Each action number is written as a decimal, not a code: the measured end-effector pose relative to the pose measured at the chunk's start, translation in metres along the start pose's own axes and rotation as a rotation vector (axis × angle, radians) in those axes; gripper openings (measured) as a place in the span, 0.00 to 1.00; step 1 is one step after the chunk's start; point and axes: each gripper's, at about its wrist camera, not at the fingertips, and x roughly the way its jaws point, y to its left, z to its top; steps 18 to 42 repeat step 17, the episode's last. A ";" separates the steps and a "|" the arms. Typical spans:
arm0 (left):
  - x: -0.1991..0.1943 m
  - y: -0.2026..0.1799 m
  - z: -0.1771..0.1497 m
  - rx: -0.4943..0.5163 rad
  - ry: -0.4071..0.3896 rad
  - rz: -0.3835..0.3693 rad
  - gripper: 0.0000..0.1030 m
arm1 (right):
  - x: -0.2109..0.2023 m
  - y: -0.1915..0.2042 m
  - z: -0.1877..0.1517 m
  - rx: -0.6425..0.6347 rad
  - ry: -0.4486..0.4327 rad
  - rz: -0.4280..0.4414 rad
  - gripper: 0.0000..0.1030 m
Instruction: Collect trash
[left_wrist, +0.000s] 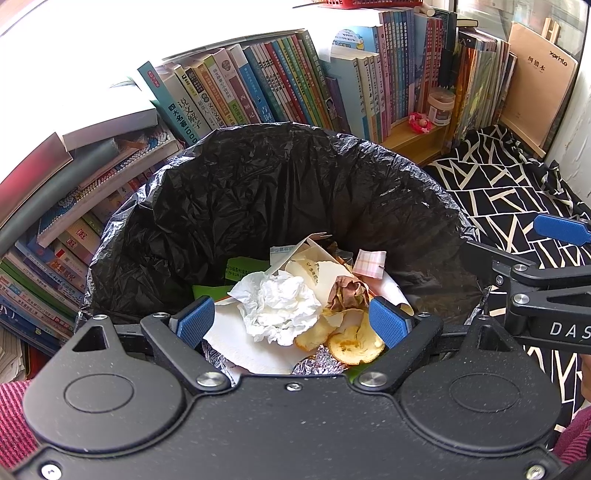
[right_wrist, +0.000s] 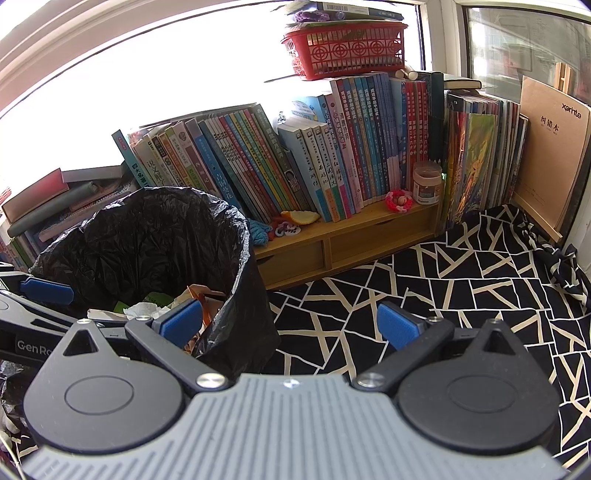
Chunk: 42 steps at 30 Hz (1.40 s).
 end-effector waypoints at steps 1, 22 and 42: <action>0.000 0.000 -0.001 0.000 0.000 0.000 0.87 | 0.000 0.000 0.000 0.000 0.000 0.000 1.00; -0.001 0.000 0.001 -0.001 0.000 0.000 0.88 | 0.000 0.000 0.000 0.002 -0.001 -0.001 1.00; -0.001 0.000 0.001 -0.001 0.000 0.000 0.88 | 0.000 0.000 0.000 0.002 -0.001 -0.001 1.00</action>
